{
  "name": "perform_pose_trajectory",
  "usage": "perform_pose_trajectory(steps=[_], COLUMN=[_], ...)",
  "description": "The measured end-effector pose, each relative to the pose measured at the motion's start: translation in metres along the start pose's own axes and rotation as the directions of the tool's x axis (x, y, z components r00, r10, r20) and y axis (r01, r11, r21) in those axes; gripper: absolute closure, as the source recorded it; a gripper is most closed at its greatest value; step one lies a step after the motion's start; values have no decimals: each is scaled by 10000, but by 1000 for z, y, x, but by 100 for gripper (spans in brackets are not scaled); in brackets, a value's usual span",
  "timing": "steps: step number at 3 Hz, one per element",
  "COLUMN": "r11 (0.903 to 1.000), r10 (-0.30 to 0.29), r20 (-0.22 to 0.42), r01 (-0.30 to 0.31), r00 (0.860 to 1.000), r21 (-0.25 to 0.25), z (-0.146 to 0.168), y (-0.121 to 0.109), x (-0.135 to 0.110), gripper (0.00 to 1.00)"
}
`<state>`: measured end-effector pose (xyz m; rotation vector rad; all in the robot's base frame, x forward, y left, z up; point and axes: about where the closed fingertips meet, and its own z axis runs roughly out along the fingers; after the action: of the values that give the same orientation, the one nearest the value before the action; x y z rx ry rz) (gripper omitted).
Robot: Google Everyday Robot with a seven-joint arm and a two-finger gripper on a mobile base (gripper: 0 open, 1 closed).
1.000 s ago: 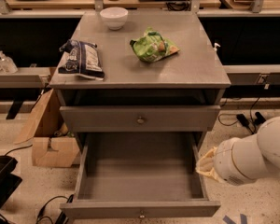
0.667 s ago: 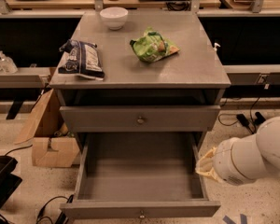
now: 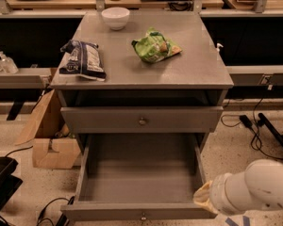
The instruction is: Close middle drawer
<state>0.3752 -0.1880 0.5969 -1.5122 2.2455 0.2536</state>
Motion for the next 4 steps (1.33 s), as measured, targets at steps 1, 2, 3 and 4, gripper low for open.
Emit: perform_pose_trajectory(steps=[1, 2, 3, 4], r11=[9993, 9987, 9975, 9940], r10=[258, 361, 311, 196], r20=[380, 1014, 1723, 2391], r01=[-247, -322, -197, 69], r00=[9989, 9942, 9846, 9708], r21=[-276, -397, -676, -1093], z=[56, 101, 147, 191], y=[27, 49, 64, 66], x=[47, 81, 100, 97], gripper=[100, 100, 100, 100])
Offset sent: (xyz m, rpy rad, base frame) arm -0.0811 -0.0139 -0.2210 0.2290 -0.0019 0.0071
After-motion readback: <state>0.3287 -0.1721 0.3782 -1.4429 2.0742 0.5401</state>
